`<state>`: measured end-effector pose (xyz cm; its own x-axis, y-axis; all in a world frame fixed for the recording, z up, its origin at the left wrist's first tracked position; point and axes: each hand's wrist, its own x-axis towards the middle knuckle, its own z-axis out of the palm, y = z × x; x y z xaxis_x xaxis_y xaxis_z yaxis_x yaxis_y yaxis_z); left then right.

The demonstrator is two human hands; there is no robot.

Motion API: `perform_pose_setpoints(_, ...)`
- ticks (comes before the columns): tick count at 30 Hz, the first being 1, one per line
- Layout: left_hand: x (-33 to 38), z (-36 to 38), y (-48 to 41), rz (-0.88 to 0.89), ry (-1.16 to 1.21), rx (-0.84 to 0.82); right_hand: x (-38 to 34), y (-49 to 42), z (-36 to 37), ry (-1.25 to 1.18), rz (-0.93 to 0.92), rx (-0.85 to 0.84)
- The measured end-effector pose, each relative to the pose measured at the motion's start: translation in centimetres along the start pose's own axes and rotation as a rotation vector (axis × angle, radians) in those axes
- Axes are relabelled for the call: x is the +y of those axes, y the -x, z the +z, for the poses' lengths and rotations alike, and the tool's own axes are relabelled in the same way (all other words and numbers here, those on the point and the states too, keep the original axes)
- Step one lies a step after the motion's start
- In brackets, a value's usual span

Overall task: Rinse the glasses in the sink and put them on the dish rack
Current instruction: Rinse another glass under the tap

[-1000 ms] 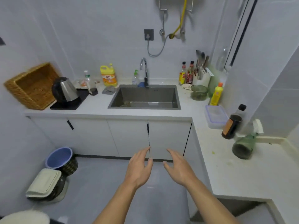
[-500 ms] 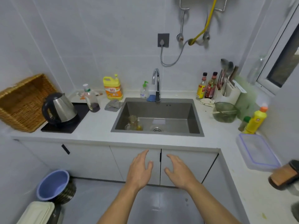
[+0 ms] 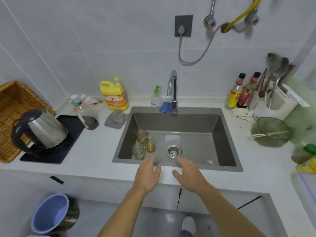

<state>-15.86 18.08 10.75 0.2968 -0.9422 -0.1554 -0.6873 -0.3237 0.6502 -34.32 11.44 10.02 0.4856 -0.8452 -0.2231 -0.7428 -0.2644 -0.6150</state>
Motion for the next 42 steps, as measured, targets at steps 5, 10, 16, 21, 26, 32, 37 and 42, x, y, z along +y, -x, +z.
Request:
perform_pose_setpoints(5, -1.1, -0.2, -7.1, -0.117, -0.011, -0.005, 0.4, -9.0, -0.6, 0.036, -0.064, -0.099)
perform_pose_setpoints(10, -2.6, 0.0, -12.2, -0.246, -0.006, -0.019, 1.1, -15.1, 0.2, 0.054, -0.049, -0.195)
perform_pose_setpoints(16, -5.2, 0.3, -18.4, -0.317, -0.063, -0.083, 1.8, -20.3, 2.7, 0.063, -0.012, -0.273)
perform_pose_setpoints(21, -8.0, 1.0, -24.8, -0.284, -0.240, -0.152, 1.5, -24.6, 5.3, 0.033, 0.083, -0.320)
perform_pose_setpoints(26, -9.9, 2.9, -29.4, -0.206, -0.415, -0.244, 1.2, -26.3, 7.5, -0.009, 0.182, -0.345)
perform_pose_setpoints(32, -11.8, 6.0, -32.0, -0.054, -0.536, -0.289, 2.1, -26.8, 8.5, -0.059, 0.314, -0.338)
perform_pose_setpoints(37, -11.5, 6.5, -33.3, 0.001, -0.588, -0.299, 3.2, -27.4, 8.2, -0.074, 0.386, -0.312)
perform_pose_setpoints(42, -9.8, 6.6, -33.3, 0.020, -0.565, -0.295, 3.2, -27.3, 7.2, -0.110, 0.399, -0.279)
